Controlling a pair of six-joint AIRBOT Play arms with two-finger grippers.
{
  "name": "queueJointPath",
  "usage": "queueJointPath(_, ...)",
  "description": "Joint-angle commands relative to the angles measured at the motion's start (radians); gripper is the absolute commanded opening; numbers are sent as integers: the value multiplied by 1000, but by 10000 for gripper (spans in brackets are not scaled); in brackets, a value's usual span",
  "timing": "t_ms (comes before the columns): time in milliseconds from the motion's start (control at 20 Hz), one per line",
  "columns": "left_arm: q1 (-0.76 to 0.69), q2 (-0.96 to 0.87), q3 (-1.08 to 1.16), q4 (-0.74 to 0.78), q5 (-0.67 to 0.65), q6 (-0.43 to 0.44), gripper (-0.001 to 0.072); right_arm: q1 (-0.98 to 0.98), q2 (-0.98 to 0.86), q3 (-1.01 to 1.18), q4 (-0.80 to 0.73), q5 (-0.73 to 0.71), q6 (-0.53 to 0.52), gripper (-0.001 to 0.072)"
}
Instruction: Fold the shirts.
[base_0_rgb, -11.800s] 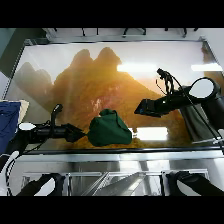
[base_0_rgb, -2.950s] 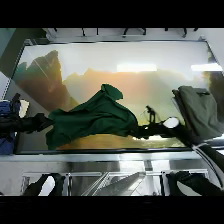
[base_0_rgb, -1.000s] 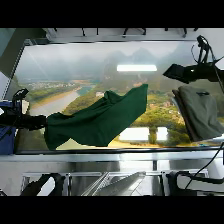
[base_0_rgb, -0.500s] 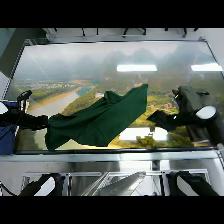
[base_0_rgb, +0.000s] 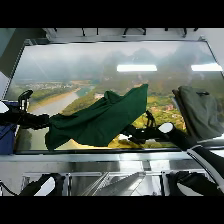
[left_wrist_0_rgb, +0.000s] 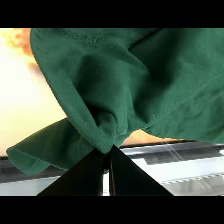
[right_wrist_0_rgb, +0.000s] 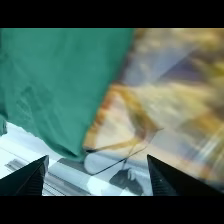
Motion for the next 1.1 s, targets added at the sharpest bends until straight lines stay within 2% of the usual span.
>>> queueJointPath(0,0,-1,0,-3,7,0,16,97,-180,140,58,-24,41,643)
queueJointPath(100,0,-1,0,-3,11,0,16,121,-277,220,59,-11,92,641)
queueJointPath(200,0,-1,0,-2,13,0,16,141,-349,293,69,10,91,625)
queueJointPath(250,0,-1,0,-2,17,0,16,147,-370,322,68,18,85,475)
queueJointPath(300,0,-1,0,-3,20,0,16,147,-378,336,67,19,82,414)
queueJointPath(350,0,-1,0,-2,23,0,16,138,-374,340,64,23,56,101)
queueJointPath(400,0,-1,0,-3,26,0,16,120,-360,340,59,47,-7,21)
queueJointPath(500,0,2,24,-6,-2,-1,16,62,-284,341,-68,145,-54,21)
queueJointPath(650,-2,74,92,-126,-19,-9,16,-25,-22,352,-336,296,-51,21)
queueJointPath(850,-59,229,183,-180,-79,-44,15,-79,344,507,-602,377,107,20)
queueJointPath(1050,-132,357,406,-178,-117,-121,15,-82,428,806,-722,616,151,20)
